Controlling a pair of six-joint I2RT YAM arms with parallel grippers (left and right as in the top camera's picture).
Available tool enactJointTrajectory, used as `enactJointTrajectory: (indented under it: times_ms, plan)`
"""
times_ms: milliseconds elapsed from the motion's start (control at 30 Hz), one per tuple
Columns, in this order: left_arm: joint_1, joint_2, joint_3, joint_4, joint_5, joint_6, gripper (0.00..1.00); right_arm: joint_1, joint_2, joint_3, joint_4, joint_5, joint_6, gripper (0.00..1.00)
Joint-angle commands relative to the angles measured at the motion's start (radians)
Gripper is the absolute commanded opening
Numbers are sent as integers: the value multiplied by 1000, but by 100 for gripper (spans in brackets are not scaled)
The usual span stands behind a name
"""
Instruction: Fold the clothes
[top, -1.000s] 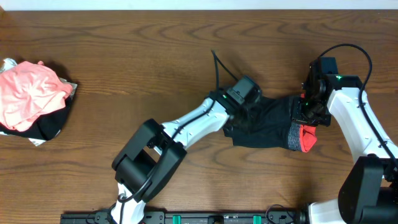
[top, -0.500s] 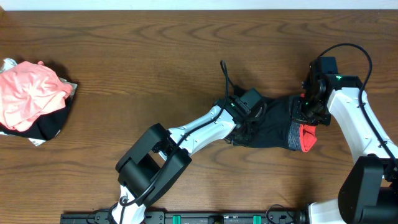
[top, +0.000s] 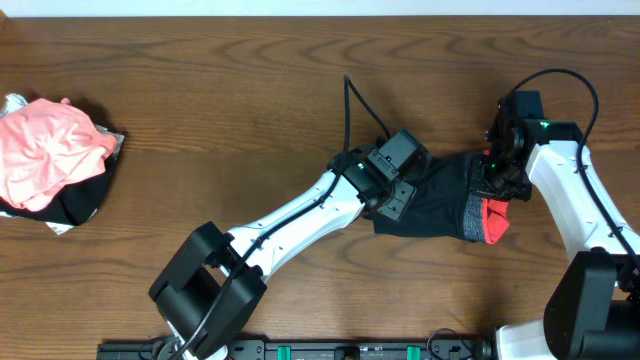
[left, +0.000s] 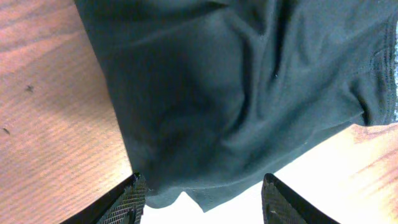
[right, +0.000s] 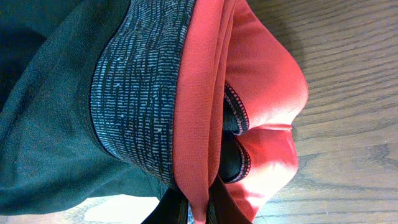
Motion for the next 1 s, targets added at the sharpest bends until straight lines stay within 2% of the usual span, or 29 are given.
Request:
enactJointTrajectory:
  times_ms: [0, 433, 767, 967]
  plan:
    - [5, 7, 0, -7, -44, 23, 60, 8, -4, -3, 3, 0, 11, 7]
    - [4, 9, -65, -13, -29, 24, 64, 8, -4, -3, 2, -1, 11, 7]
    - [4, 10, -115, 30, -19, 375, 64, 8, -4, -3, -1, -1, 11, 7]
    - [4, 16, -120, 64, -19, 478, 63, 8, -4, -3, -2, -1, 11, 8]
